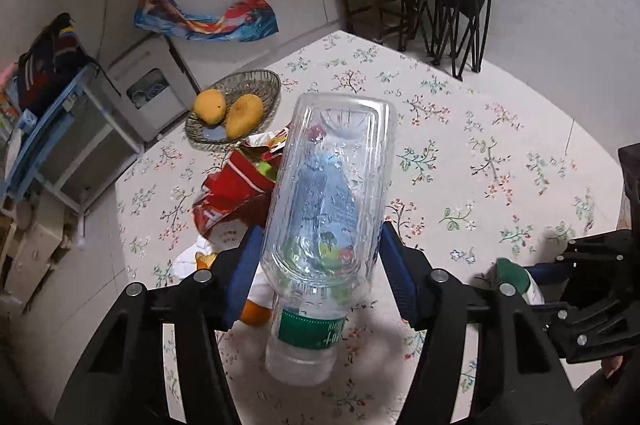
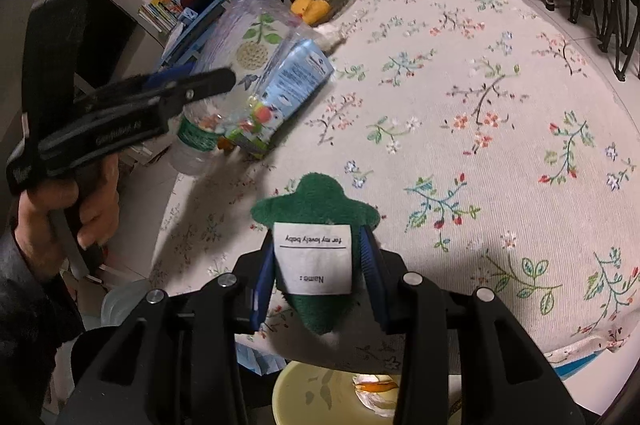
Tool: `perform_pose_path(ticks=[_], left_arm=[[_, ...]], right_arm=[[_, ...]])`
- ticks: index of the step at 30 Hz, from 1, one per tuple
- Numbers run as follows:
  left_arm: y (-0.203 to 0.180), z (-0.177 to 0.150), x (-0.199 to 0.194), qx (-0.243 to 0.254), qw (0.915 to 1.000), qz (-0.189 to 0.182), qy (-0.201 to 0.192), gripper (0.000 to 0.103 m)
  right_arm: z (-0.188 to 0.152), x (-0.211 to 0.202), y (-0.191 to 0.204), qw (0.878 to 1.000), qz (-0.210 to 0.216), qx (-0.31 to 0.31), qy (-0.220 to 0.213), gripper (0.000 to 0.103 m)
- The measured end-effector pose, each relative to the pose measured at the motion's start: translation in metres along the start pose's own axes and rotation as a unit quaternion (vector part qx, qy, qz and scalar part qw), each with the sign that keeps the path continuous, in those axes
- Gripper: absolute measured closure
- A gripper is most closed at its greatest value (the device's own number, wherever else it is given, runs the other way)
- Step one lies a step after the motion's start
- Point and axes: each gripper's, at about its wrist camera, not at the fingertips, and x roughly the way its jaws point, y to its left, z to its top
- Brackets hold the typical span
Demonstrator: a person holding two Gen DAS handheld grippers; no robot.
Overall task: Collect trash
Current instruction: 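Carry the bottle with the left tool while the right tool drops the green tag into the basin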
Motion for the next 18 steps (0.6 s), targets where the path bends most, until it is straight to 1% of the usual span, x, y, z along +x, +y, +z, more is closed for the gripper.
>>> perform_pose_path(ticks=[4, 8, 12, 18], left_arm=[[0.007, -0.012, -0.018, -0.040, 0.9991, -0.004, -0.013, 0.047], [0.010, -0.029, -0.030, -0.065, 0.9977, -0.003, -0.019, 0.047], [0.016, -0.047, -0.048, -0.104, 0.9939, -0.012, -0.032, 0.047], [0.017, -0.074, -0.079, -0.146, 0.9878, -0.013, -0.052, 0.047]], right_arm=[[0.000, -0.006, 0.000, 1.000, 0.011, 0.006, -0.013, 0.063], [-0.001, -0.009, 0.000, 1.000, 0.019, 0.012, -0.022, 0.063], [-0.004, -0.016, 0.007, 0.999, 0.036, 0.004, -0.037, 0.063], [-0.010, -0.033, 0.016, 0.996, 0.052, -0.003, -0.068, 0.063]])
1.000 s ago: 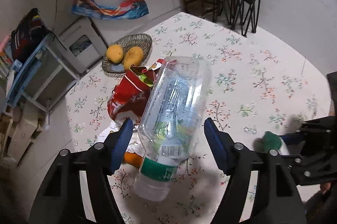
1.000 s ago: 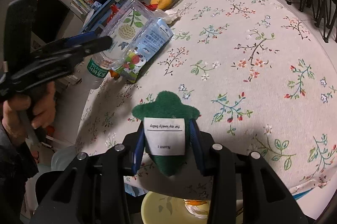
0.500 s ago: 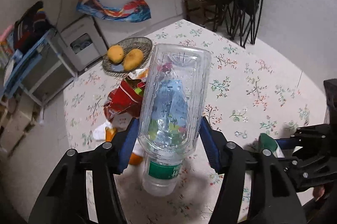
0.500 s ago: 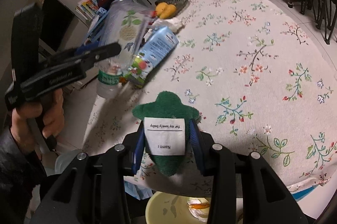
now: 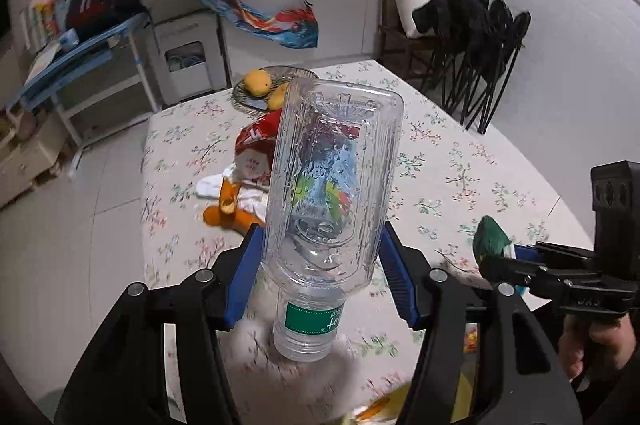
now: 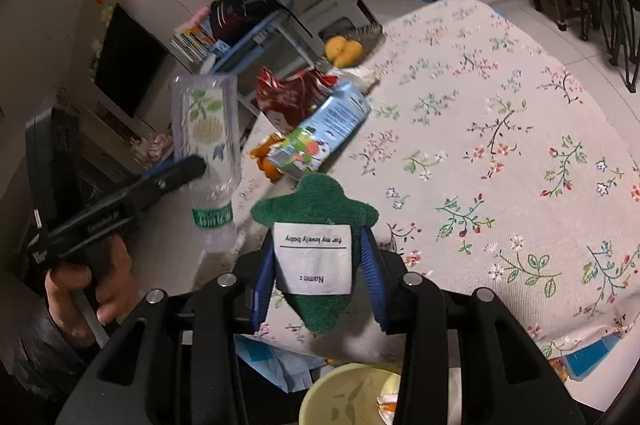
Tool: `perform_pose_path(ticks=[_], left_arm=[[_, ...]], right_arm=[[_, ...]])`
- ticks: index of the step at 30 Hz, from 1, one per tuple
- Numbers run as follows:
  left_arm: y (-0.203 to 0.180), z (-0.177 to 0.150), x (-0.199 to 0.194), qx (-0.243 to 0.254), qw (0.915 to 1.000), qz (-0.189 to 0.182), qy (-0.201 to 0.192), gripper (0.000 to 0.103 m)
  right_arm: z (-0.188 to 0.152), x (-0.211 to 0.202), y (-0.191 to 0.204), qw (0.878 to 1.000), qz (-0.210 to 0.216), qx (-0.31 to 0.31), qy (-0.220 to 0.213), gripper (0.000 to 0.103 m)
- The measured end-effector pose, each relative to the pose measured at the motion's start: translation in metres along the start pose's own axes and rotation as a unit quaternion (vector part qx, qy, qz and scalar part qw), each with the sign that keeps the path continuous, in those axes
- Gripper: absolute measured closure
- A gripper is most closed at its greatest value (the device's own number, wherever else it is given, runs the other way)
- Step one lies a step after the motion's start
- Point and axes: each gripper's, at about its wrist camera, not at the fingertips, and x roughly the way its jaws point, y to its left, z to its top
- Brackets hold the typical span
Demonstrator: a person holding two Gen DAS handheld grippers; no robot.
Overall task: Collect trash
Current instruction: 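Carry the bottle with the left tool while the right tool drops the green tag into the basin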
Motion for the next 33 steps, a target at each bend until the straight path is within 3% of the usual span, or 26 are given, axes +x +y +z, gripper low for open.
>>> perform_pose_path(ticks=[17, 26, 33], left_arm=[[-0.019, -0.063, -0.065, -0.056, 0.9980, 0.006, -0.030, 0.047], [-0.023, -0.089, -0.089, -0.080, 0.9961, 0.007, -0.037, 0.047], [-0.030, -0.106, -0.103, -0.092, 0.9949, 0.004, -0.040, 0.047]], right_arm=[[-0.033, -0.022, 0.021, 1.000, 0.004, -0.027, 0.002, 0.063], [-0.076, -0.029, 0.031, 0.998, 0.006, -0.041, 0.050, 0.063], [-0.119, -0.018, 0.036, 0.991, -0.004, -0.048, 0.124, 0.062]])
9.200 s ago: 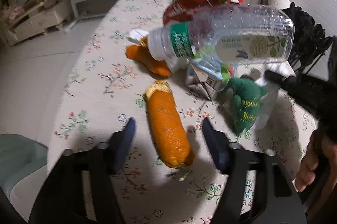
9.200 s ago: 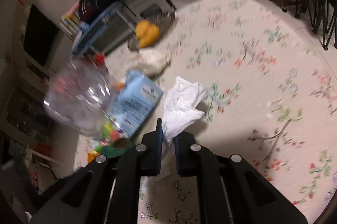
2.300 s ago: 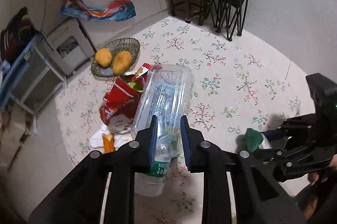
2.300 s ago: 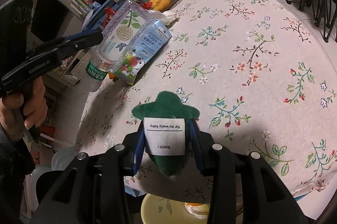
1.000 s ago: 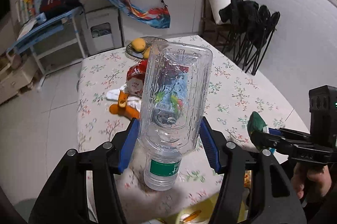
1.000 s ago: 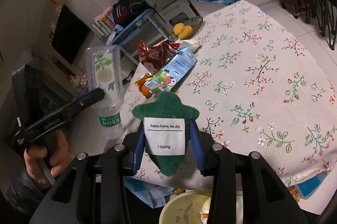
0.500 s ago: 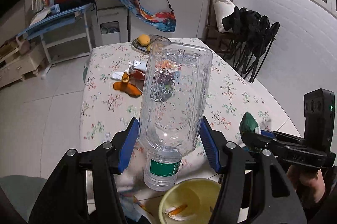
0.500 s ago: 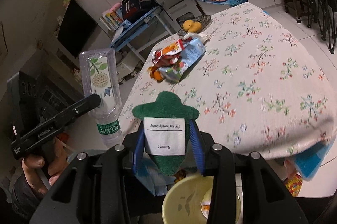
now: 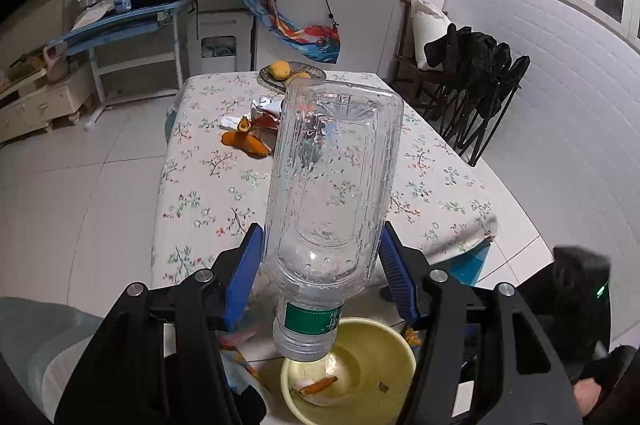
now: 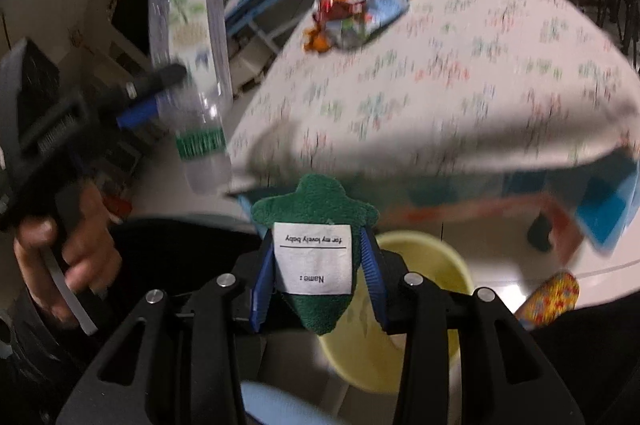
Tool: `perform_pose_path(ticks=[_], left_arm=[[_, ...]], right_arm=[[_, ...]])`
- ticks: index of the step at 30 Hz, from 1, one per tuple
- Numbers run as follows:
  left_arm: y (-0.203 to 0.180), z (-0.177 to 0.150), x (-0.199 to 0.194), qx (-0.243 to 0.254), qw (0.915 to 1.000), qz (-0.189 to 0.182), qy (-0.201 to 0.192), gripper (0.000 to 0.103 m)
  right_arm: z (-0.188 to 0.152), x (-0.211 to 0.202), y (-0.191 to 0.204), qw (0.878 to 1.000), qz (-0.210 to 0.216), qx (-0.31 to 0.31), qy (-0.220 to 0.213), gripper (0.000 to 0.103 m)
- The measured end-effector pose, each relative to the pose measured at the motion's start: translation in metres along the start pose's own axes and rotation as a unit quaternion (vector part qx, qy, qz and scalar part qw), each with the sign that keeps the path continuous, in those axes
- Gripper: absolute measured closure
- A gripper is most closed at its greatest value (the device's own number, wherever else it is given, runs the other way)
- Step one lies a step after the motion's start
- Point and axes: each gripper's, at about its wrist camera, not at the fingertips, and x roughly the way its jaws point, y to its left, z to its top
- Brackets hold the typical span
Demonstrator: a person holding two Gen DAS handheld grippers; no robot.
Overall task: Collect trash
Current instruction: 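Carry the bottle with the left tool while the right tool drops the green tag into the basin, then lower the water bottle into the basin and open the left tool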
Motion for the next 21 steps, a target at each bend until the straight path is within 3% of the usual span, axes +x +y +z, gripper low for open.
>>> perform_pose_path(ticks=[12, 21], left_arm=[[-0.007, -0.015, -0.018, 0.000, 1.0000, -0.003, -0.003, 0.047], [-0.016, -0.023, -0.027, 0.004, 1.0000, -0.008, -0.003, 0.047]], right_arm=[[-0.024, 0.026, 0.002, 0.997, -0.026, -0.011, 0.068, 0.053], [-0.025, 0.017, 0.001, 0.998, -0.034, -0.001, 0.052, 0.041]])
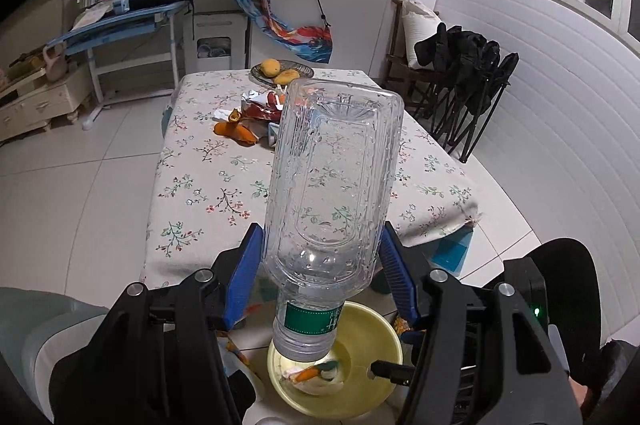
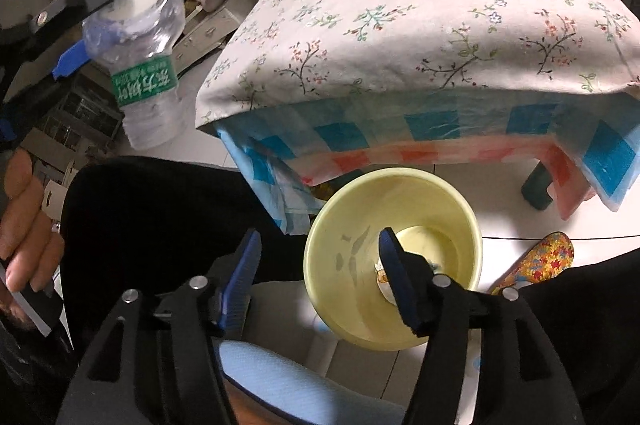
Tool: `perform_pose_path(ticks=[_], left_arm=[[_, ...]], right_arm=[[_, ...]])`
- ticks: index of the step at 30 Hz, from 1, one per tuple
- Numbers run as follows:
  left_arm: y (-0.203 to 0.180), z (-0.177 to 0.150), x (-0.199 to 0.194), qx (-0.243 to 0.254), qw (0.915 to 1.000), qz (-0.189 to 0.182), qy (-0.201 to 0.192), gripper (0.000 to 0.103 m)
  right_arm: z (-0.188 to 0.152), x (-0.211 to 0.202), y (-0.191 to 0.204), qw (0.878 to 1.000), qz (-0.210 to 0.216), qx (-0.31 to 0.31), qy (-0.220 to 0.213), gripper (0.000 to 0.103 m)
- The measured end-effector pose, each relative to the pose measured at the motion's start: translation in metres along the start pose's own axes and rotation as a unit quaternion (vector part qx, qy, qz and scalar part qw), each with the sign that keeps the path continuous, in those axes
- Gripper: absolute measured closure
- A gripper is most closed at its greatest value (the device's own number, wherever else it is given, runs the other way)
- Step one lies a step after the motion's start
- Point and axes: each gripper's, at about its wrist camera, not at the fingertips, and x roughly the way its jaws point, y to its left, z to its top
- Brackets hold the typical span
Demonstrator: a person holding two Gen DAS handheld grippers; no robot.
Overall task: Collect trash
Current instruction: 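Lower the water bottle into the basin and open the left tool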
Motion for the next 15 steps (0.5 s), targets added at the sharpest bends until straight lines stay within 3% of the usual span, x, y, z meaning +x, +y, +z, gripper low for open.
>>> perform_pose_path(ticks=[8, 15], left_arm=[[-0.006, -0.006, -0.002, 0.000, 0.9999, -0.008, 0.008, 0.047], [-0.017, -0.031, 0.008, -0.003, 0.9985, -0.033, 0.043, 0.047]], right_arm=[[0.005, -0.017, -0.010, 0.998, -0.007, 0.033, -0.048, 0.036], [0.009, -0.039, -0.021, 0.992, -0.016, 0.063, -0.109, 0.035]])
